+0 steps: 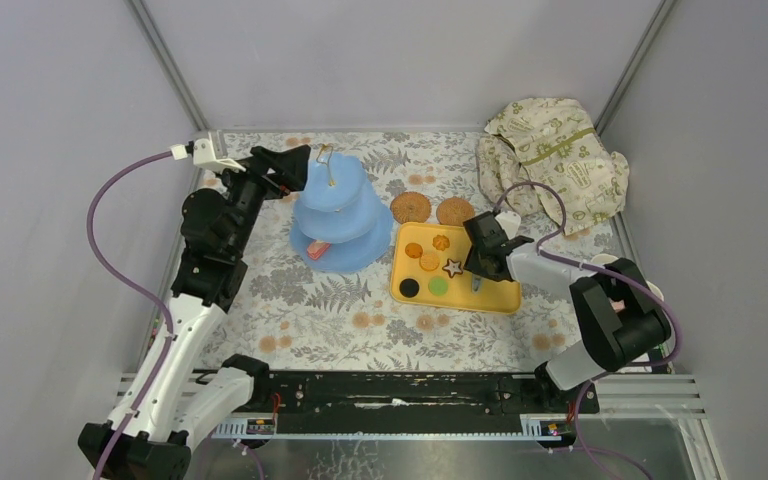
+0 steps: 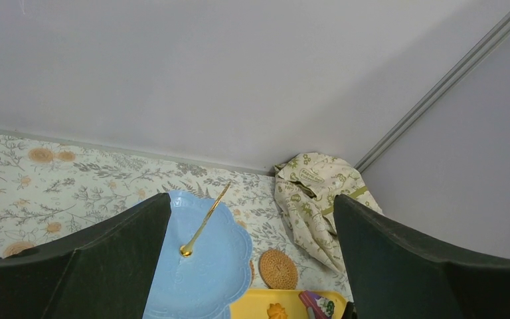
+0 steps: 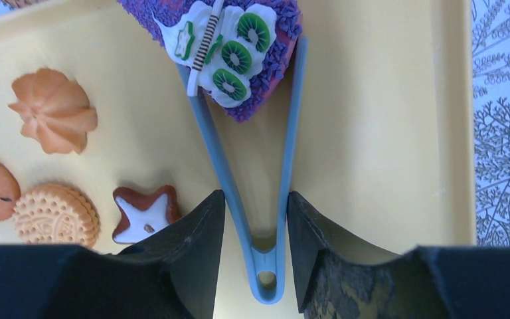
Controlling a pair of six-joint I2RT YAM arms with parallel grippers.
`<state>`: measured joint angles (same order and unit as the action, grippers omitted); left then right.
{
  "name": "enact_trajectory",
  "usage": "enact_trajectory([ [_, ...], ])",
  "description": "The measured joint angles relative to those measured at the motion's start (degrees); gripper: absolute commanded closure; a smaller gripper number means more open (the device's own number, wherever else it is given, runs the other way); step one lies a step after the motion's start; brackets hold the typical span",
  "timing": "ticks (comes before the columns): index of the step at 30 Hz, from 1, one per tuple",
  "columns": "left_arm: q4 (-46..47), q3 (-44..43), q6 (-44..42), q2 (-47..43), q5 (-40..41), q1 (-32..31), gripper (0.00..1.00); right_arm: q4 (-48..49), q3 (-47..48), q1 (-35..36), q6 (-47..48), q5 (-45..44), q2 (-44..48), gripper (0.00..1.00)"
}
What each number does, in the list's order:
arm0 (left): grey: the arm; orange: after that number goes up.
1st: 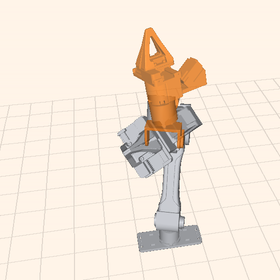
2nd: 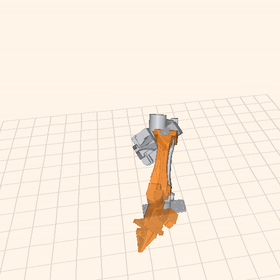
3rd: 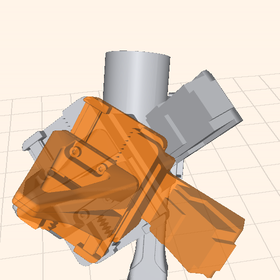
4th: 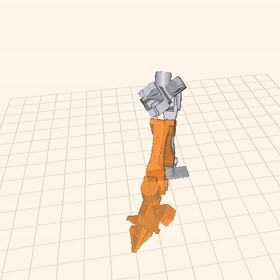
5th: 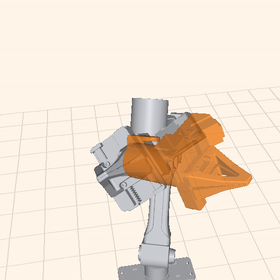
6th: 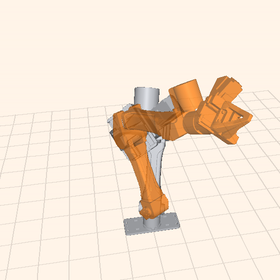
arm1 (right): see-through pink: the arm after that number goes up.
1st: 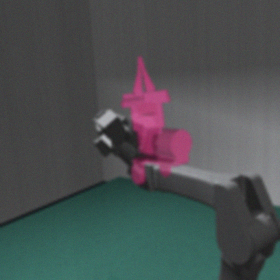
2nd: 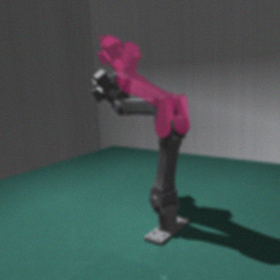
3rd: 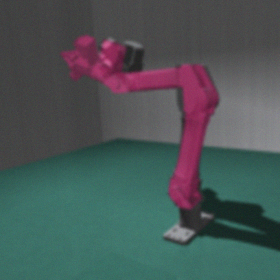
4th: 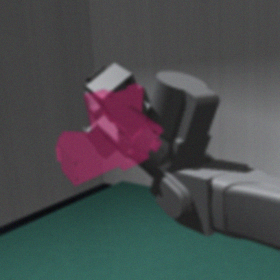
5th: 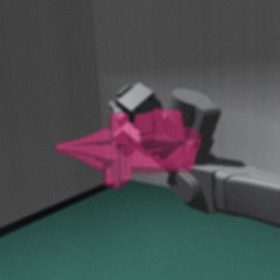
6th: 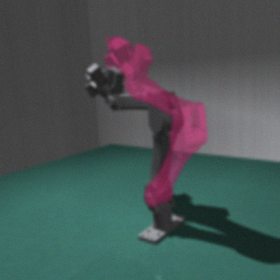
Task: Serve the afternoon tea
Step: Pick up the desert from the tray.
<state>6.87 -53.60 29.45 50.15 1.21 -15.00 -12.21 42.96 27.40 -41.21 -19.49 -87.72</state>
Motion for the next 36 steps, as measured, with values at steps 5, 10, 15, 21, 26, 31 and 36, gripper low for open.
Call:
enact_trajectory([
  [5, 0.0, 0.13, 0.04, 0.44, -0.24, -0.07, 0.0, 1.79, 1.27, -0.96, 0.76, 0.07, -1.81, 0.59],
  [10, 0.04, 0.28, 0.04, 0.46, -0.35, -0.07, 0.0, 2.54, 1.49, -1.6, 1.49, 0.48, -2.21, 0.67],
  [15, 0.2, 0.63, 0.26, 0.46, -0.35, -0.13, 0.0, 3.06, 0.44, -1.7, 1.73, 1.29, -1.07, 0.73],
  [21, 0.39, 0.72, 0.66, 0.46, -0.37, -0.39, 0.0, 0.33, -0.98, -1.7, 1.75, 3.58, 1.66, 0.75],
  [26, 0.39, 0.72, 0.74, 0.46, -0.37, -0.42, 0.0, -4.28, -1.49, -1.7, 1.81, 5.18, 4.85, 0.76],
  [31, 0.42, 0.72, 1.03, 0.46, -0.37, -0.46, 0.0, -7.82, -1.49, -1.68, 1.97, 6.16, 9.51, 0.77],
  [36, 0.42, 0.72, 1.14, 0.44, -0.37, -0.61, 0.0, -10.58, -1.38, -0.94, 2.43, 7.02, 12.5, 0.78],
])
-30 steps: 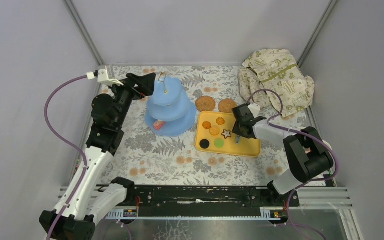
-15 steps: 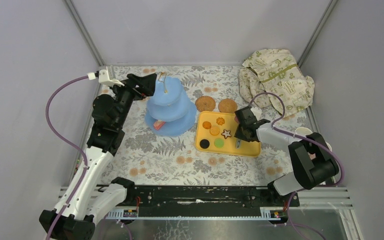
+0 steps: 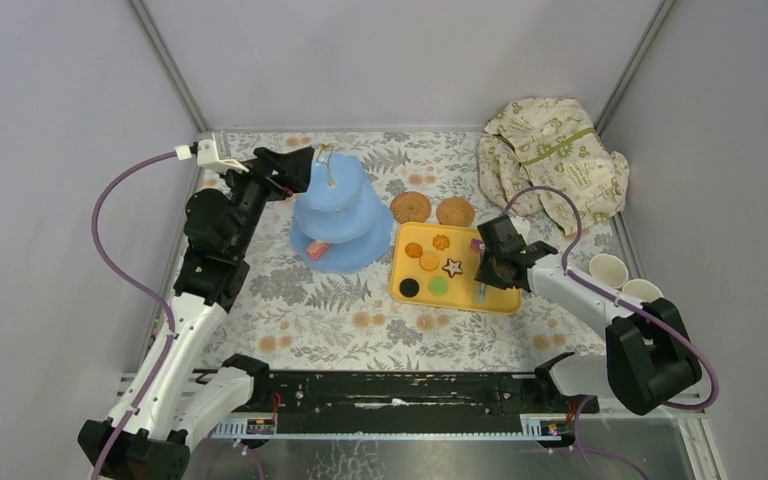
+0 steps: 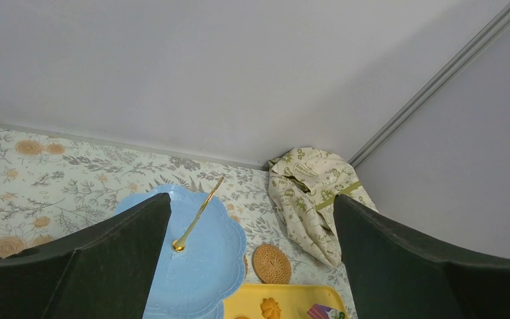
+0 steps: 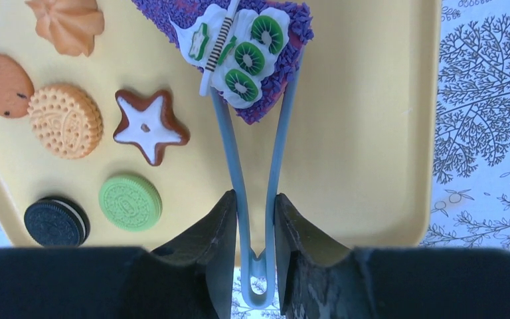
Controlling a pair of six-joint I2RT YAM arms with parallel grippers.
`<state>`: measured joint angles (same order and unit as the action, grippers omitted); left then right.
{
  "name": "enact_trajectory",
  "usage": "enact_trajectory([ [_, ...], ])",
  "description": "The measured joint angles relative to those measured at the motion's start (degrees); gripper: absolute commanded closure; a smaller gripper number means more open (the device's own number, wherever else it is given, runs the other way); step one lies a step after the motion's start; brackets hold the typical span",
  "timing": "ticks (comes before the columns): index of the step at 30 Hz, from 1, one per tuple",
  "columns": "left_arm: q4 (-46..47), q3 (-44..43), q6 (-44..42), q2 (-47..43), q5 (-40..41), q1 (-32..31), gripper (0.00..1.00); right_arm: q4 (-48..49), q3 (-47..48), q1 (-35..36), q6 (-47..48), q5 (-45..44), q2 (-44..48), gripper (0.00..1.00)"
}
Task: Serve the afternoon tea
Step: Pick up the desert from the tray.
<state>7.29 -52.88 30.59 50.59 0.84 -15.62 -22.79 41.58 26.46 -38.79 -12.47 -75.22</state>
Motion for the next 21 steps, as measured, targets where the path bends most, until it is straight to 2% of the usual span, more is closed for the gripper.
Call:
enact_trajectory([
  [10, 0.0, 0.0, 0.37, -0.28, 0.0, -0.09, 0.0, -4.2, 2.51, 3.96, 0.55, 0.02, 0.7, 0.78],
  [21, -0.07, 0.0, 0.35, -1.44, 0.07, -0.09, 0.0, -5.57, 14.86, 13.33, 0.57, -0.33, -3.39, 0.78],
])
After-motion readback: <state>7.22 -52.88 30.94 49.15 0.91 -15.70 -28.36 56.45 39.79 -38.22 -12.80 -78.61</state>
